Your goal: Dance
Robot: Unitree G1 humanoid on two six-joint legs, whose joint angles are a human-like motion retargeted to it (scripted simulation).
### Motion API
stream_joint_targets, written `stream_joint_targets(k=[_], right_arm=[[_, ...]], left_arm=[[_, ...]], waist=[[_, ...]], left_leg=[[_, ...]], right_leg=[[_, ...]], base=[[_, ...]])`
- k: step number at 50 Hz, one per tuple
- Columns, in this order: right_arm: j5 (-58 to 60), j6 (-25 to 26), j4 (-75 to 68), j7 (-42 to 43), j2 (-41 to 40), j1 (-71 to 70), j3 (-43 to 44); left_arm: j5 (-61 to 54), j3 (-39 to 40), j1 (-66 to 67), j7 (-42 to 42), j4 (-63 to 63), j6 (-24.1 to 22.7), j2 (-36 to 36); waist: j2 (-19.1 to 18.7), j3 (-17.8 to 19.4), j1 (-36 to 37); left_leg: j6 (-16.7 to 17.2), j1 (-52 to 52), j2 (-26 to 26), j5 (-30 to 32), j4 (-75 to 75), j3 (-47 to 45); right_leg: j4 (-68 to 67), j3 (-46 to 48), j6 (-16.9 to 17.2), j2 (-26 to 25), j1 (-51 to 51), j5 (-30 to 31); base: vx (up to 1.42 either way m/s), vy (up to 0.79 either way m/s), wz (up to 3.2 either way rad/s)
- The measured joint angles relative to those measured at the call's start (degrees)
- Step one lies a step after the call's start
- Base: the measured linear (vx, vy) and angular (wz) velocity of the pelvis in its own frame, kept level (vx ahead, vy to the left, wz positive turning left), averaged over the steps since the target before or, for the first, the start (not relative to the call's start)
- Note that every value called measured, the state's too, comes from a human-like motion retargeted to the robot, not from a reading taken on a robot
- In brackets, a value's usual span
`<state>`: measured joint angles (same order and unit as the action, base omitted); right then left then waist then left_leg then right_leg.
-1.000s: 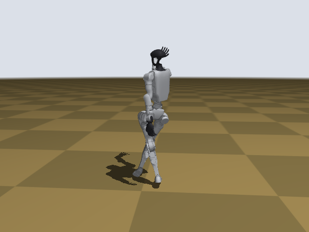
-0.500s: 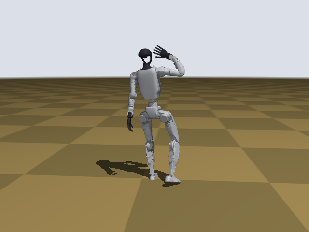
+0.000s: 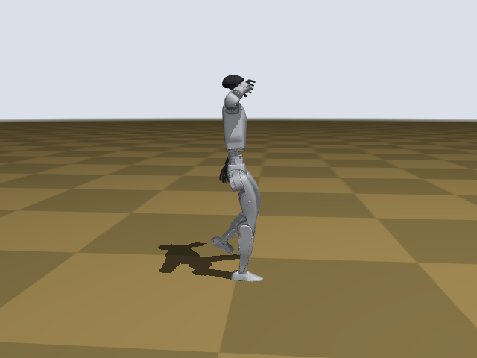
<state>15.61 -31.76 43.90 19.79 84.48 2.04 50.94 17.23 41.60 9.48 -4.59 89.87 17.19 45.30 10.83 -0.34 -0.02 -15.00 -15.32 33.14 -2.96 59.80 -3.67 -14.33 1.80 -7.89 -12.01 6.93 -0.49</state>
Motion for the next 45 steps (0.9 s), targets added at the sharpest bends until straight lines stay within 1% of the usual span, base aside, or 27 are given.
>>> stream_joint_targets(k=[1, 2, 3, 5, 7, 8, 10, 12, 13, 15, 17, 19, 20, 21, 22, 23, 24, 25, 27, 28, 29, 32, 35, 37, 41, 45], right_arm=[[-0.3, 0.0, 0.2, -0.3, 0.0, 0.4, 0.6], [-0.6, 0.1, 0.3, -0.5, -0.1, 0.9, 1.2], [-0.9, 0.1, 0.5, -0.6, -0.3, 1.2, 1.7], [-1.0, 0.2, 1.0, -0.4, -1.0, 1.3, 1.9], [-0.6, 0.5, 1.3, -0.1, -1.7, 0.0, 0.8], [-0.4, 0.7, 1.5, 0.1, -2.0, -1.1, -0.5], [0.0, 0.9, 1.8, 0.5, -2.6, -4.5, -4.4], [0.4, 1.0, 2.2, 0.6, -4.6, -9.3, -9.1], [0.5, 1.1, 2.3, 0.5, -5.8, -12.0, -11.7], [0.7, 1.2, 2.2, 0.1, -8.1, -17.4, -16.9], [0.8, 1.4, 1.7, -0.2, -10.2, -22.2, -21.6], [1.1, 1.4, 1.1, -0.9, -12.2, -26.5, -25.6], [1.3, 1.4, 0.8, -1.3, -13.2, -28.7, -27.4], [1.4, 1.3, 0.5, -1.5, -14.0, -30.4, -28.9], [1.5, 1.3, 0.2, -1.7, -14.8, -32.0, -30.3], [1.6, 1.3, 0.1, -1.8, -15.6, -33.3, -31.5], [1.6, 1.3, -0.1, -2.0, -16.5, -34.5, -32.7], [1.6, 1.3, -0.1, -2.2, -17.3, -35.6, -33.8], [1.6, 1.4, -0.4, -2.5, -18.6, -37.5, -35.7], [1.6, 1.4, -0.5, -2.6, -18.9, -38.2, -36.6], [1.6, 1.4, -0.7, -2.7, -19.1, -38.7, -37.1], [1.7, 1.3, -1.0, -3.0, -19.2, -39.2, -37.8], [1.3, 1.4, -0.9, -3.2, -18.4, -38.4, -37.5], [1.3, 1.5, -0.9, -3.2, -17.2, -37.4, -36.9], [1.0, 1.8, -0.7, -3.1, -14.9, -35.9, -35.9], [0.8, 1.7, -0.5, -2.9, -13.4, -33.9, -34.0]], left_arm=[[0.7, -1.4, -3.5, 0.1, 0.4, -0.9, 1.9], [1.2, -2.8, -7.2, 0.4, 0.7, -1.9, 3.5], [1.2, -4.2, -11.2, 1.2, 0.8, -3.1, 4.6], [-0.3, -7.1, -19.4, 3.4, 0.8, -7.4, 5.3], [-3.2, -10.2, -28.1, 7.4, 1.2, -14.7, 3.9], [-4.3, -11.6, -32.3, 9.9, 1.7, -18.7, 2.7], [-7.1, -15.1, -39.3, 14.4, 2.6, -26.6, -0.8], [-9.2, -17.6, -44.8, 17.7, 1.3, -32.9, -4.5], [-9.6, -18.4, -47.2, 18.7, 0.5, -35.7, -6.7], [-10.0, -20.1, -51.4, 20.2, -0.9, -39.3, -11.4], [-9.0, -20.5, -54.2, 21.0, -2.6, -40.4, -17.3], [-8.5, -20.5, -55.9, 21.1, -3.6, -41.7, -23.3], [-8.4, -20.4, -56.7, 21.0, -3.7, -42.6, -26.1], [-8.9, -21.0, -57.2, 21.0, -3.0, -43.3, -28.8], [-9.3, -21.5, -57.7, 20.8, -2.2, -44.0, -31.5], [-9.3, -22.2, -57.8, 20.3, -1.3, -44.7, -34.1], [-9.1, -23.2, -57.8, 19.7, -0.4, -45.4, -36.4], [-8.8, -24.4, -57.6, 19.0, 0.6, -46.0, -38.5], [-7.3, -26.9, -56.5, 18.4, 1.9, -46.4, -42.6], [-6.7, -28.5, -55.9, 17.8, 2.5, -46.7, -44.7], [-6.4, -30.1, -55.2, 17.4, 2.9, -46.7, -46.7], [-6.5, -34.2, -52.5, 14.8, 3.2, -46.8, -52.1], [-6.9, -38.4, -48.8, 11.3, 1.7, -46.5, -56.9], [-7.3, -41.4, -46.9, 7.9, 1.5, -47.2, -59.1], [-6.8, -49.5, -44.2, 1.2, 1.1, -47.0, -60.5], [-7.2, -54.0, -42.2, -3.1, -0.6, -45.8, -61.0]], waist=[[-0.1, 0.1, 0.8], [0.2, 0.2, 1.4], [1.2, 0.2, 1.4], [2.2, 0.5, 1.2], [1.9, 1.0, 1.1], [1.8, 1.4, 0.8], [2.8, 2.9, 0.7], [1.5, 4.8, 1.9], [0.4, 5.9, 2.4], [-1.7, 7.8, 3.3], [-4.2, 9.6, 3.5], [-6.7, 11.7, 3.5], [-7.6, 12.3, 3.4], [-7.5, 12.3, 2.1], [-7.3, 12.3, 1.0], [-7.3, 12.2, 0.0], [-7.0, 12.1, -0.6], [-6.6, 11.9, -1.0], [-5.1, 10.6, -3.4], [-4.8, 10.3, -4.2], [-4.5, 10.2, -4.6], [-4.0, 10.0, -4.8], [-3.5, 10.0, -5.0], [-3.6, 10.0, -4.6], [-2.9, 9.1, -3.5], [-2.7, 9.2, -3.1]], left_leg=[[0.0, -5.3, -7.7, 2.2, 3.8, 11.1], [0.0, -10.0, -14.5, 2.8, 7.1, 19.2], [0.0, -13.2, -19.7, 0.3, 9.4, 21.5], [0.0, -19.1, -26.0, -5.4, 11.3, 22.1], [0.0, -22.9, -32.2, -5.2, 5.6, 21.8], [0.0, -24.0, -33.9, -3.7, 0.9, 19.9], [0.4, -22.5, -40.6, 3.8, -13.1, 15.8], [10.4, -20.0, -43.0, 14.8, -27.3, 20.6], [15.9, -18.6, -42.5, 20.1, -33.3, 21.2], [24.3, -16.6, -42.0, 29.5, -42.7, 20.6], [28.9, -15.4, -40.5, 33.0, -45.4, 14.3], [30.0, -15.3, -38.5, 33.0, -40.3, 4.3], [29.9, -16.0, -36.6, 33.0, -37.1, 0.3], [21.8, -16.0, -36.4, 33.0, -36.5, -3.4], [15.2, -15.7, -35.9, 33.0, -36.6, -6.7], [11.7, -14.8, -34.9, 33.0, -37.9, -9.4], [9.3, -14.4, -35.9, 33.0, -39.8, -7.6], [7.5, -14.3, -37.8, 33.0, -42.1, -3.6], [3.9, -14.1, -38.6, 32.4, -46.6, -3.3], [1.4, -14.3, -38.6, 30.6, -46.4, -5.1], [0.3, -14.5, -38.3, 28.5, -46.0, -5.4], [0.0, -15.2, -37.4, 23.0, -44.4, -4.5], [0.0, -16.2, -37.3, 20.3, -42.9, -4.9], [0.0, -16.3, -37.7, 18.8, -42.9, -4.4], [0.0, -16.8, -36.9, 14.4, -42.1, -5.0], [0.0, -17.3, -37.6, 12.5, -41.6, -4.3]], right_leg=[[-0.2, -1.5, -0.4, -1.0, 2.1, 1.4], [-0.5, -2.8, -0.5, -1.2, 4.1, 2.5], [-1.0, -3.7, 0.0, -0.1, 5.6, 2.8], [-1.8, -5.2, 1.3, 1.2, 7.7, 3.2], [-1.3, -6.8, 3.6, 2.5, 8.2, 3.5], [-0.9, -7.2, 4.5, 3.7, 7.9, 3.6], [-2.2, -10.3, 6.3, 7.4, 7.1, 2.6], [-3.5, -12.1, 4.8, 4.2, 6.7, 3.0], [-4.2, -13.0, 4.1, 2.1, 6.5, 3.3], [-5.4, -14.4, 2.9, -1.9, 5.8, 3.7], [-6.2, -15.9, 2.4, -5.8, 4.2, 3.7], [-7.5, -17.5, 2.0, -9.3, 1.9, 3.0], [-7.3, -18.1, 1.2, -11.3, 1.3, 3.2], [-7.3, -18.3, 1.0, -11.1, 1.6, 3.2], [-7.4, -18.6, 1.0, -11.0, 1.9, 3.2], [-7.6, -19.2, 1.1, -11.2, 2.2, 3.0], [-7.9, -19.5, 1.5, -10.9, 2.5, 2.7], [-8.3, -19.7, 2.0, -10.4, 2.7, 2.2], [-9.1, -18.6, 2.0, -8.3, 4.4, 1.0], [-9.5, -17.8, 1.5, -7.7, 4.8, 0.4], [-9.7, -17.5, 1.0, -7.7, 5.0, 0.2], [-10.4, -16.6, -0.7, -7.8, 5.3, -0.3], [-10.6, -15.0, -2.8, -7.3, 5.3, -0.7], [-11.1, -12.7, -3.4, -6.5, 5.6, -2.0], [-9.0, -9.2, -5.1, -5.4, 4.7, -4.5], [-8.2, -7.6, -5.6, -4.0, 4.1, -6.2]], base=[[-0.97, -0.96, -3.03], [-1.18, -0.28, -1.59], [-1.01, -0.23, -1.21], [-0.83, -0.15, -0.93], [-0.61, 0.16, -0.94], [-0.5, 0.23, -0.99], [-0.43, 0.24, -1.31], [-0.45, -0.13, -1.88], [-0.44, -0.28, -1.94], [-0.41, -0.3, -1.81], [-0.3, -0.19, -1.44], [-0.22, -0.25, -1.27], [-0.26, -0.41, -0.88], [-0.28, -0.39, -0.57], [-0.27, -0.29, -0.32], [-0.24, -0.28, -0.52], [-0.21, -0.31, -0.75], [-0.21, -0.33, -0.7], [-0.2, -0.31, -0.42], [-0.18, -0.36, -0.4], [-0.17, -0.43, -0.53], [-0.16, -0.4, -0.68], [-0.17, -0.26, -0.4], [-0.16, -0.16, -0.25], [-0.09, -0.26, -0.37], [-0.08, -0.07, -0.28]])
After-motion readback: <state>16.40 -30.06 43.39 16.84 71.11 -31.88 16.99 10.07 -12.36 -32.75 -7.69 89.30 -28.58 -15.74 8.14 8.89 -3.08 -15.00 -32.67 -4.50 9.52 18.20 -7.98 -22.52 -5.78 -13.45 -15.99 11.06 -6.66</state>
